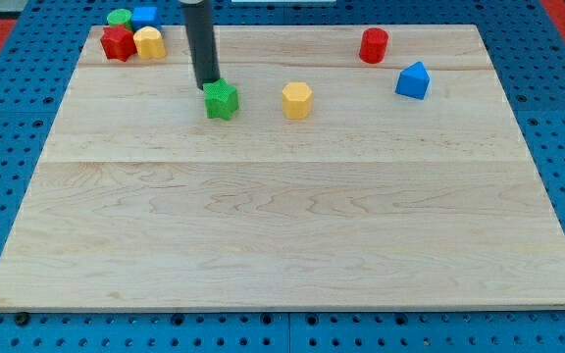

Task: Push green circle diagonally above yellow heart

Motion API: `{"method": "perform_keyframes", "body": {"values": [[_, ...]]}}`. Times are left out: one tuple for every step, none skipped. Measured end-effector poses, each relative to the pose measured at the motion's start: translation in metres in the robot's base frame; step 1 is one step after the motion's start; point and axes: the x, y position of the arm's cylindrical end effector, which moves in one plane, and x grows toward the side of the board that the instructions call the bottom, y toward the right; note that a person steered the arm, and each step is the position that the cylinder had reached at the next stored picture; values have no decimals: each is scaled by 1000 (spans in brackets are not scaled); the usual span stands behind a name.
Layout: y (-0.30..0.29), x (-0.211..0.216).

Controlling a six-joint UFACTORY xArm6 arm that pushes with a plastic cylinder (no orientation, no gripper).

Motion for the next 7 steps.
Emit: {"method": "perform_keyframes", "body": {"values": [[-70,1],[-141,5],[-189,-3],[-190,-15],[-191,-87],[-191,-123],[-188,-125]]}}
